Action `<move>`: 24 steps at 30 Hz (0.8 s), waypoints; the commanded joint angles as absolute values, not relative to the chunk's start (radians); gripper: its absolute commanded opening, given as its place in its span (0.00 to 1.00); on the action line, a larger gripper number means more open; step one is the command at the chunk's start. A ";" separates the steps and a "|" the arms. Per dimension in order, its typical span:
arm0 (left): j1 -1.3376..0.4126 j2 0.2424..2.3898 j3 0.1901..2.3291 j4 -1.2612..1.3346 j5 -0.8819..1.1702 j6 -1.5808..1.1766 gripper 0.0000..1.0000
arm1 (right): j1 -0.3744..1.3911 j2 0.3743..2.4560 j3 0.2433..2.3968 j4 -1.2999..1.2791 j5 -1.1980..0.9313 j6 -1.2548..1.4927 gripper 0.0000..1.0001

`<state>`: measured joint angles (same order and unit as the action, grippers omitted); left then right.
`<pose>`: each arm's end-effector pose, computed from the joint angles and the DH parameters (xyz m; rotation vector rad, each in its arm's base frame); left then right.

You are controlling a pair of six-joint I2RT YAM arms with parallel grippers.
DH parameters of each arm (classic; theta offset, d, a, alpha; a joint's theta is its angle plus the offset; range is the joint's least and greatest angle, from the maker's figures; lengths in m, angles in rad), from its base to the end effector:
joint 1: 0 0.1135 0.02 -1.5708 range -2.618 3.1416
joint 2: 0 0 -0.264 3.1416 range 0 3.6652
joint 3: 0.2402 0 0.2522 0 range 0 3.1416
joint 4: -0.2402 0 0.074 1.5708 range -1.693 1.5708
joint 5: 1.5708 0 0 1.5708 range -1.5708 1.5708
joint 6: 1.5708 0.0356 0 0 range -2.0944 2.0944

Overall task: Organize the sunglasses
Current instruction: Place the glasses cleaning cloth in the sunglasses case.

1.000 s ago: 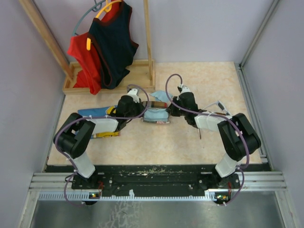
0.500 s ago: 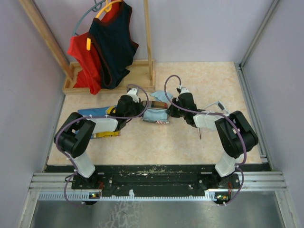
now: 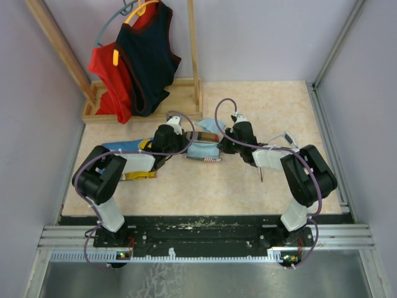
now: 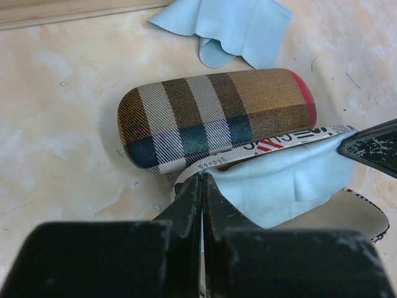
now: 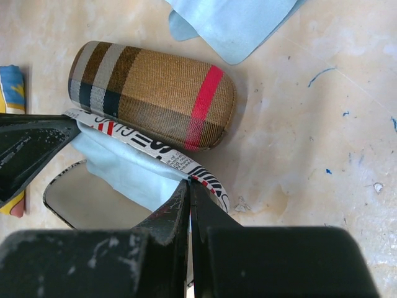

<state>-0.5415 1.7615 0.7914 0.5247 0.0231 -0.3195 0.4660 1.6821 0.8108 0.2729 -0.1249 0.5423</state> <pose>0.3054 -0.1847 0.1573 0.2434 2.0484 -0.5646 0.3047 0.1582 0.1655 0.0115 2.2526 0.6981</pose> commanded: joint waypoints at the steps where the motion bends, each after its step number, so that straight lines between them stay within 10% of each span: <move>1: -0.531 1.775 0.828 0.566 0.006 -0.302 0.00 | 0.457 1.665 0.799 0.311 -0.095 0.544 0.00; 24: -0.531 1.795 0.845 0.575 0.025 -0.297 0.23 | 0.456 1.661 0.801 0.305 -0.124 0.552 0.09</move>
<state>-0.5404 1.7859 0.8215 0.5396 0.0212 -0.3119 0.4660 1.6821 0.7982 0.2623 -0.1169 0.5507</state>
